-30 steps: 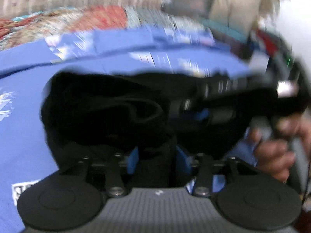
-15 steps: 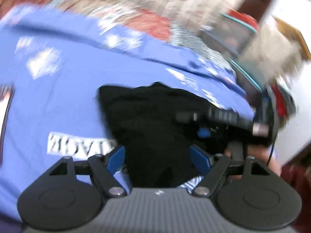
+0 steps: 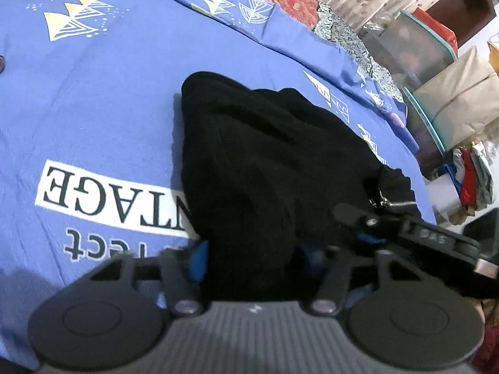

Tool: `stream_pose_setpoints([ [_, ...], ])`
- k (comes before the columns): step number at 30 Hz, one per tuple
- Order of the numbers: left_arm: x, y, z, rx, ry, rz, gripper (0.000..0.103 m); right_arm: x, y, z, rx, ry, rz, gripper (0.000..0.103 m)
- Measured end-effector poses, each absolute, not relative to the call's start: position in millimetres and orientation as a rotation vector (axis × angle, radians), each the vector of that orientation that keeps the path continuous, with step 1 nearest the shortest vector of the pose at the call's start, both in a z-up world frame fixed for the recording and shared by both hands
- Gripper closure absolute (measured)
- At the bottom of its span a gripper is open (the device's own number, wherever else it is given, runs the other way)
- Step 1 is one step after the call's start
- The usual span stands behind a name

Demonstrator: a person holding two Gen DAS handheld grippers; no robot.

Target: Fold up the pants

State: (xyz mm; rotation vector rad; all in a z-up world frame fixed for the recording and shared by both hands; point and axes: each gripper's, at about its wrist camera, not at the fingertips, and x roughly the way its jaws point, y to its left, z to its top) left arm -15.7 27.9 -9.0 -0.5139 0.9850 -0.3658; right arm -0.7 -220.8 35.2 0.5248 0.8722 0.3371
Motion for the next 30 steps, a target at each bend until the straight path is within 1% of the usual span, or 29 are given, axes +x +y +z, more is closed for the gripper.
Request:
stream_pose_setpoints([
  [1, -17, 32, -7, -0.531, 0.982, -0.370, 0.071, -4, -221, 43, 0.486, 0.837, 0.337, 0.066],
  [2, -16, 36, -5, -0.547, 0.974, -0.374, 0.076, -7, -220, 50, 0.456, 0.795, 0.344, 0.066],
  [3, -17, 38, -3, -0.557, 0.965, -0.376, 0.079, -10, -220, 57, 0.439, 0.755, 0.358, 0.066],
  [5, -19, 38, 1, -0.553, 0.943, -0.375, 0.080, -12, -216, 61, 0.429, 0.723, 0.378, 0.066],
  [7, -20, 34, 4, -0.521, 0.930, -0.371, 0.081, -8, -207, 50, 0.401, 0.780, 0.393, 0.071],
  [8, -21, 31, 4, -0.496, 0.932, -0.363, 0.082, 1, -196, 33, 0.377, 0.857, 0.378, 0.073],
  [9, -21, 29, 3, -0.478, 0.943, -0.355, 0.082, 4, -192, 17, 0.371, 0.919, 0.366, 0.072],
  [10, -21, 27, 2, -0.469, 0.943, -0.346, 0.082, 1, -197, 10, 0.428, 0.894, 0.356, 0.072],
  [13, -25, 35, 0, -0.485, 0.954, -0.348, 0.081, 6, -206, 15, 0.469, 0.917, 0.369, 0.072],
  [15, -24, 38, -5, -0.497, 0.973, -0.338, 0.079, 4, -204, 19, 0.460, 0.910, 0.382, 0.068],
  [17, -24, 38, -5, -0.488, 0.981, -0.327, 0.076, -1, -194, 26, 0.435, 0.889, 0.378, 0.065],
  [20, -29, 37, 7, -0.452, 0.960, -0.325, 0.072, -8, -197, 39, 0.389, 0.831, 0.367, 0.065],
  [26, -40, 45, 36, -0.450, 0.861, -0.342, 0.071, -15, -190, 55, 0.364, 0.692, 0.395, 0.065],
  [30, -33, 35, 45, -0.447, 0.829, -0.366, 0.071, -14, -180, 52, 0.366, 0.682, 0.424, 0.065],
])
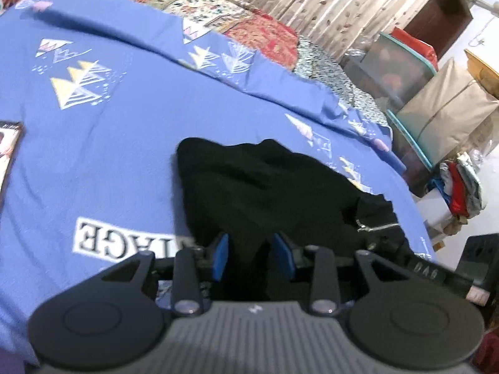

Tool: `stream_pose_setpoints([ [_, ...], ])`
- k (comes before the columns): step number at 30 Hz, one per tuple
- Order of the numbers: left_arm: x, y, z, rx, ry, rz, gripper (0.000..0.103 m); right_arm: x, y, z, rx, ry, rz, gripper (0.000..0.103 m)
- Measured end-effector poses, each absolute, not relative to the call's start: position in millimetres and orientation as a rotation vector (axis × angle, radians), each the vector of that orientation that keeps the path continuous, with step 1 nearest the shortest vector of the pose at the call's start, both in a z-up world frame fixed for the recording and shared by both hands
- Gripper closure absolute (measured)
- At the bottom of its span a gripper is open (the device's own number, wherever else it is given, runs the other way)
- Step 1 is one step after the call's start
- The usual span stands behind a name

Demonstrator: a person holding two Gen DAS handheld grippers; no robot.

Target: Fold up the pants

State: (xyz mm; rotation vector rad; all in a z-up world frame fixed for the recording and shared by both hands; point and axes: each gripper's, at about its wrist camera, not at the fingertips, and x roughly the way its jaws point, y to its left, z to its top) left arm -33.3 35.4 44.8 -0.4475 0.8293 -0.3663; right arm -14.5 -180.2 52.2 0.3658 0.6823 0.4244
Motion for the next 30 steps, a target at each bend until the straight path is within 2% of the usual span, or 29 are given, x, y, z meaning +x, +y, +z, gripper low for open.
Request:
stream_pose_setpoints([
  [8, -35, 14, 49, -0.355, 0.784, -0.389, 0.070, -29, -184, 65, 0.261, 0.630, 0.526, 0.067],
  [11, -31, 14, 39, -0.308, 0.848, -0.364, 0.070, -23, -178, 57, 0.215, 0.667, 0.542, 0.067],
  [14, -26, 8, 18, -0.236, 0.965, -0.342, 0.066, -10, -168, 19, 0.120, 0.791, 0.459, 0.067],
  [15, -29, 8, 14, -0.232, 0.963, -0.331, 0.064, -12, -175, 14, 0.163, 0.761, 0.462, 0.067],
  [17, -34, 12, 16, -0.243, 0.948, -0.341, 0.062, -8, -179, 16, 0.159, 0.788, 0.407, 0.053],
  [21, -46, 29, 24, -0.312, 0.919, -0.372, 0.048, -2, -201, 10, 0.283, 0.834, 0.401, 0.052],
  [27, -64, 73, 42, -0.476, 0.789, -0.355, 0.048, -10, -191, 15, 0.267, 0.829, 0.387, 0.052],
  [30, -52, 74, 52, -0.508, 0.760, -0.342, 0.052, -11, -192, 18, 0.270, 0.828, 0.385, 0.052],
])
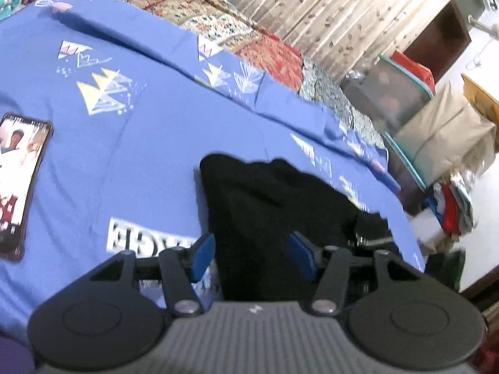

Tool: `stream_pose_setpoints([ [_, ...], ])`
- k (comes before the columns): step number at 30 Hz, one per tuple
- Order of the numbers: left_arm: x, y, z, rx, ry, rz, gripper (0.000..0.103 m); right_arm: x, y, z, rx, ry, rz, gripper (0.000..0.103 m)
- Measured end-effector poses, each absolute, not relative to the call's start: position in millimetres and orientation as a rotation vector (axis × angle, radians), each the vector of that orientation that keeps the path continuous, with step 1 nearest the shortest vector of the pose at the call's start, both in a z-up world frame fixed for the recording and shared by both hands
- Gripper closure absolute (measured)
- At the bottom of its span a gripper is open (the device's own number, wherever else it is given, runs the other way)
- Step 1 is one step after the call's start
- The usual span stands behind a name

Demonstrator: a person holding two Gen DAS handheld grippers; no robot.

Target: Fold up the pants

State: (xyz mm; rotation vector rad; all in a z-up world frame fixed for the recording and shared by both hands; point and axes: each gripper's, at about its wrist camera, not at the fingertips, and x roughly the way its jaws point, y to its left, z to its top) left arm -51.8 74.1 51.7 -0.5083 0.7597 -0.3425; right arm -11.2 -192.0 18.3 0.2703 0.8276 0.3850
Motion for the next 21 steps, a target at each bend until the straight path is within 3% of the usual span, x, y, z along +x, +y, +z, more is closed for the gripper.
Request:
stream_pose_setpoints([
  [5, -26, 41, 54, -0.441, 0.745, -0.405, 0.067, -20, -198, 45, 0.241, 0.734, 0.384, 0.053],
  [9, -7, 18, 40, -0.402, 0.791, -0.437, 0.091, -23, -198, 70, 0.248, 0.660, 0.411, 0.070],
  [10, -6, 16, 36, -0.400, 0.801, -0.443, 0.094, -21, -196, 73, 0.258, 0.654, 0.417, 0.072],
  [14, 1, 9, 8, -0.382, 0.917, -0.403, 0.097, -7, -185, 58, 0.298, 0.719, 0.443, 0.075],
  [17, 3, 11, -17, -0.390, 0.964, -0.382, 0.097, 6, -169, 17, 0.203, 0.880, 0.388, 0.075],
  [21, 7, 21, -22, -0.467, 0.984, -0.390, 0.097, 6, -175, 13, 0.248, 0.851, 0.399, 0.075],
])
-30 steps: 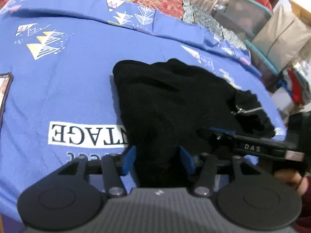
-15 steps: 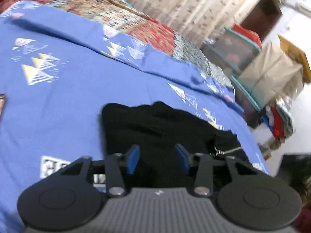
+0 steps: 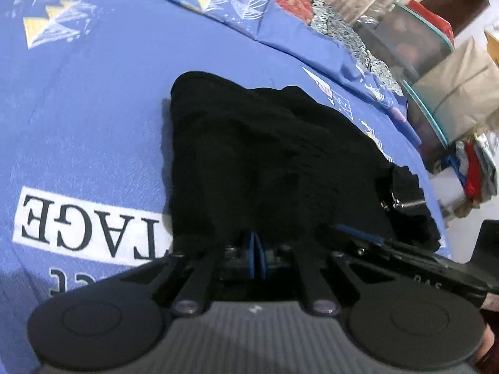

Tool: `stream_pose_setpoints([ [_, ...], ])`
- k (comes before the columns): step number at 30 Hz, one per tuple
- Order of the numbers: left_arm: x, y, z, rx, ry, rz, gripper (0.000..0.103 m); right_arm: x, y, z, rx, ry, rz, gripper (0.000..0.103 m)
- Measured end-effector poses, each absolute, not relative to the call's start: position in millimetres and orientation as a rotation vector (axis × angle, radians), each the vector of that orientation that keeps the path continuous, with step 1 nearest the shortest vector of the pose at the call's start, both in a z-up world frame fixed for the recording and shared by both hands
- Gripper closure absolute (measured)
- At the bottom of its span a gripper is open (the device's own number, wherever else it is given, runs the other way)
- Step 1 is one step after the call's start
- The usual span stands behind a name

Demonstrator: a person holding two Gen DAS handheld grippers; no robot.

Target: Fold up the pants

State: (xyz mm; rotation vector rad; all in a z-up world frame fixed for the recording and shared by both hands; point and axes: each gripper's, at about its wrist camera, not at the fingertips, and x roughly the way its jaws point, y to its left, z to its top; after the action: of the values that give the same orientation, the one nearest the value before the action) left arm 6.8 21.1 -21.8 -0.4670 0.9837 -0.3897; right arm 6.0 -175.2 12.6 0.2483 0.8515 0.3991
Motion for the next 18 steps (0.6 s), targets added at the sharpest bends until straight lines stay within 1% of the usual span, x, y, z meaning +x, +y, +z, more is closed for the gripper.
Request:
stream_pose_setpoints([
  [6, 2, 16, -20, -0.423, 0.958, -0.380, 0.097, 1, -177, 11, 0.256, 0.836, 0.396, 0.074],
  [13, 2, 31, -16, -0.510, 0.964, -0.385, 0.097, -11, -186, 24, 0.244, 0.811, 0.396, 0.071],
  [18, -14, 32, 17, -0.496, 0.846, -0.432, 0.095, -37, -201, 43, 0.227, 0.737, 0.401, 0.070],
])
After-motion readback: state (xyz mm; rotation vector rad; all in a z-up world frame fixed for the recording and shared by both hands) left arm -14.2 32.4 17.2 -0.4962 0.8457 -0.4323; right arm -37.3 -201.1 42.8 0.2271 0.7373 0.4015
